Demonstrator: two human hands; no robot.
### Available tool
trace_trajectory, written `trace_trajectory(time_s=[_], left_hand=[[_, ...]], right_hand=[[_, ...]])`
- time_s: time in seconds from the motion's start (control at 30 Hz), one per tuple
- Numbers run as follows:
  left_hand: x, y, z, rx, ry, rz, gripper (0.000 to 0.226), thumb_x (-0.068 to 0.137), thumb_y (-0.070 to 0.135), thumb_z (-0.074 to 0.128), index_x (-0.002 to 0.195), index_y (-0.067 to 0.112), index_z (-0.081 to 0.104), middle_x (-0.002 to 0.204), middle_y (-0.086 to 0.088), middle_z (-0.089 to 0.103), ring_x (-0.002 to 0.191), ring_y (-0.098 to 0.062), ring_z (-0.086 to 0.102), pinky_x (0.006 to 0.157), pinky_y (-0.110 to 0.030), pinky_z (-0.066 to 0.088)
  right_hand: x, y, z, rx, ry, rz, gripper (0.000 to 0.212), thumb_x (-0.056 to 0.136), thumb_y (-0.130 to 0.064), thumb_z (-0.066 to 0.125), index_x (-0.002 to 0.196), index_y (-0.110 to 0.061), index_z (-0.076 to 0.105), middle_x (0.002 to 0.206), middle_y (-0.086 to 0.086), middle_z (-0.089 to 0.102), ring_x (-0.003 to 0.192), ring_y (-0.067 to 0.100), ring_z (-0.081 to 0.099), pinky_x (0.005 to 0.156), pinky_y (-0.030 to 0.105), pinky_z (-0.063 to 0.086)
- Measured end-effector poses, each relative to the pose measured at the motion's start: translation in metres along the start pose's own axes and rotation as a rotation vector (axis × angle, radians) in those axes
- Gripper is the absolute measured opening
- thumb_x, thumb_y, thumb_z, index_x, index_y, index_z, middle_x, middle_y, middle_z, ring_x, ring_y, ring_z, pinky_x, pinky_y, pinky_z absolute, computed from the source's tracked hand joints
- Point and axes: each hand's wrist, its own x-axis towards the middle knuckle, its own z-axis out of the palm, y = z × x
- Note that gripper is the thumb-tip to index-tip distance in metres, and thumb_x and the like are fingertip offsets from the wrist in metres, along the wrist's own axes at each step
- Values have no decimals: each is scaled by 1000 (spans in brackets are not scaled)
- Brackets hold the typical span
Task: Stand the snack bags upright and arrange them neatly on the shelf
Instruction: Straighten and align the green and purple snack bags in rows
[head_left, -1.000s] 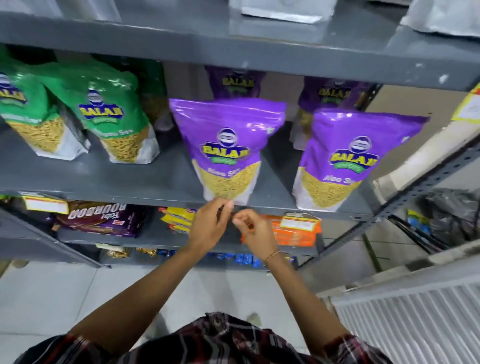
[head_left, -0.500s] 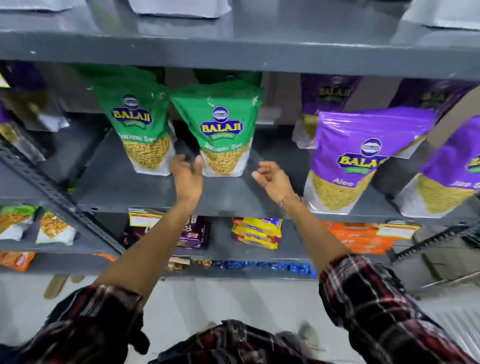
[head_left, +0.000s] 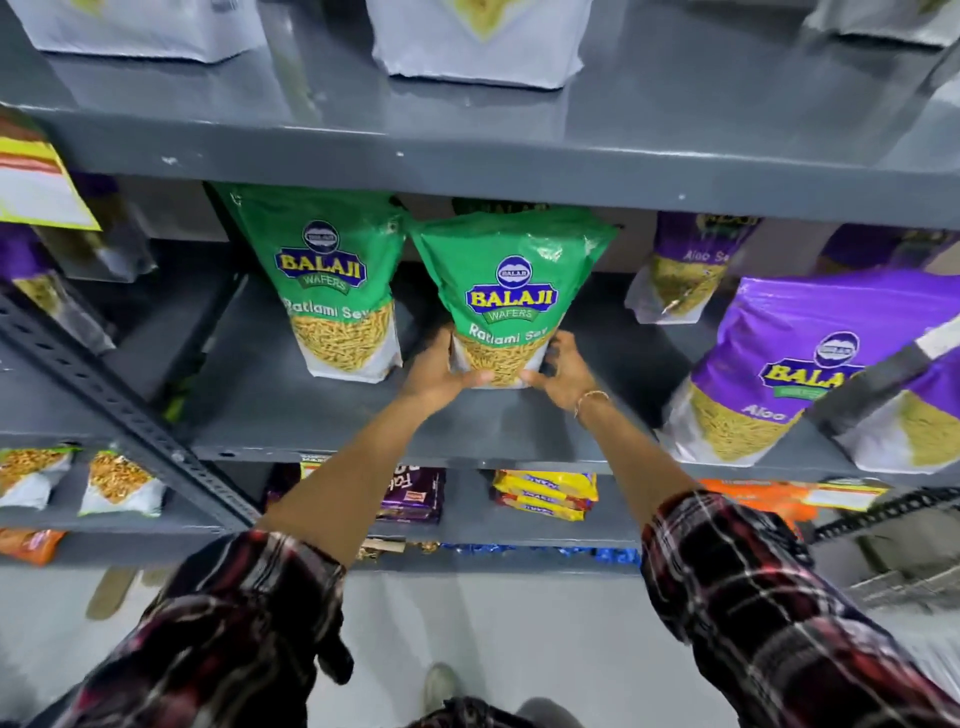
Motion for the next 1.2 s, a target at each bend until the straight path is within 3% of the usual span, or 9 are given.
trace_trajectory(time_s=[0.07,0.2,0.47,0.67,0.83,1.0,1.1,1.17,1.2], left_hand=[[-7,-1,2,20,-4,21,97,58,59,75,136,23,31,136,-4,55,123,-25,52,102,-45,44],[-26,-7,6,-47,-14,46,95,51,66,74,127,20,40,125,-5,61,112,-22,59,97,-46,49],[-75,-4,21,-69,-11,101,65,77,24,75,131,12,39,124,1,60,109,-11,55,92,-23,43],[-101,-7,32,-86,18,114,63,78,23,74,129,12,40,128,-6,61,109,-11,57,92,-24,45],[-111,-1,36,-59,32,99,61,80,24,72,129,10,40,130,-9,60,119,-24,57,93,-27,44],[-116,6,39,-18,13,37,66,83,28,68,136,13,32,137,-9,54,126,-28,51,102,-39,42],[-118,10,38,1,-15,13,71,84,27,66,140,11,25,141,-9,48,129,-28,46,103,-39,40],[-118,3,35,-48,-28,16,82,82,22,70,144,11,18,146,-8,41,133,-26,40,106,-40,38],[-117,-3,32,-89,-15,4,82,81,16,70,145,10,19,148,-8,38,135,-25,38,107,-39,38]], right_hand=[[-6,6,1,-15,22,2,62,75,-2,70,123,-9,31,116,6,54,110,24,55,98,51,47],[-21,14,5,20,39,8,65,76,-3,70,126,-15,30,131,14,53,117,31,54,98,55,47],[-70,26,6,36,66,-28,59,79,-1,66,127,-10,33,132,14,53,118,29,54,98,42,47],[-97,34,6,95,81,-51,65,79,1,65,132,-12,31,135,13,52,119,28,53,102,44,46],[-105,35,5,76,68,-48,65,80,1,65,133,-13,30,135,14,51,120,30,53,102,47,45],[-109,32,3,102,59,-18,64,80,-1,65,133,-13,31,137,13,51,121,29,52,100,45,45],[-112,34,3,126,20,-27,65,82,-2,64,135,-14,28,136,11,49,121,26,51,102,45,45],[-115,34,5,186,77,-24,59,84,-5,62,133,-11,29,129,7,50,115,22,51,99,39,46],[-118,34,8,185,189,-28,47,87,-9,59,127,-9,35,123,8,51,111,23,53,94,37,47]])
